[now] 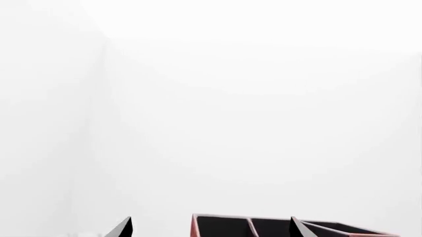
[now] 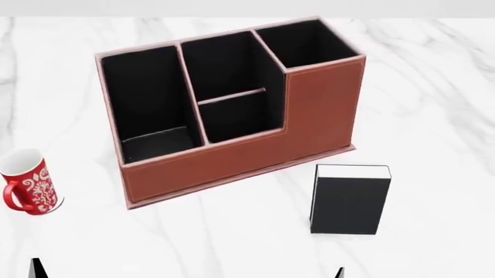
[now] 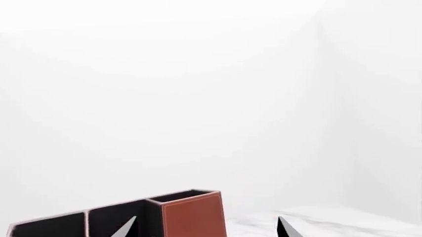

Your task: Pick up the book and place it in the back compartment of the caddy.

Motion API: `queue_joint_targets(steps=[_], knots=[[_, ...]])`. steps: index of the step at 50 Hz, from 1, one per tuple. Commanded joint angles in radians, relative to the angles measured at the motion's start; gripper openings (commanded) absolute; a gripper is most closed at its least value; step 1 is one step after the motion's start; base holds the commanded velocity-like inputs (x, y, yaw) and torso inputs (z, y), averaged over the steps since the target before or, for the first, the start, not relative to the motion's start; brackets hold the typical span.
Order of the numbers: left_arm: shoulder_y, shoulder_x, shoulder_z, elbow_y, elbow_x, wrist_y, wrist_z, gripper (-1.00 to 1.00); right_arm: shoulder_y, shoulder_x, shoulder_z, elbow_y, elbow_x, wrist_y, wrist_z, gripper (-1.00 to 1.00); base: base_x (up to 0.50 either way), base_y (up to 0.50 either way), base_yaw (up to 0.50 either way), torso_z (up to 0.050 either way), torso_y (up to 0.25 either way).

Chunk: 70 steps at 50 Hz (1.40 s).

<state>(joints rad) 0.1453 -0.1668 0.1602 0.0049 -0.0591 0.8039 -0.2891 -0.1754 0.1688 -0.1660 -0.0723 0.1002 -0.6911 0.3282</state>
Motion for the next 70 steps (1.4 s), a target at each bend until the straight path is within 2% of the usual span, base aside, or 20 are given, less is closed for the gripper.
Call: queue_joint_targets(steps=[1,70], knots=[[-0.004,-0.005,0.006,-0.008,0.001,0.004,-0.008,1.00,0.003,0.006,-0.006,0.004,0.003,-0.002,0.008,1.00,0.00,-0.16,0.00,0.000,0.000],[-0.011,-0.034,0.033,-0.001,0.002,-0.004,-0.055,1.00,0.003,0.033,-0.034,0.006,-0.008,-0.038,0.052,1.00,0.00,-0.15,0.00,0.000,0.000]])
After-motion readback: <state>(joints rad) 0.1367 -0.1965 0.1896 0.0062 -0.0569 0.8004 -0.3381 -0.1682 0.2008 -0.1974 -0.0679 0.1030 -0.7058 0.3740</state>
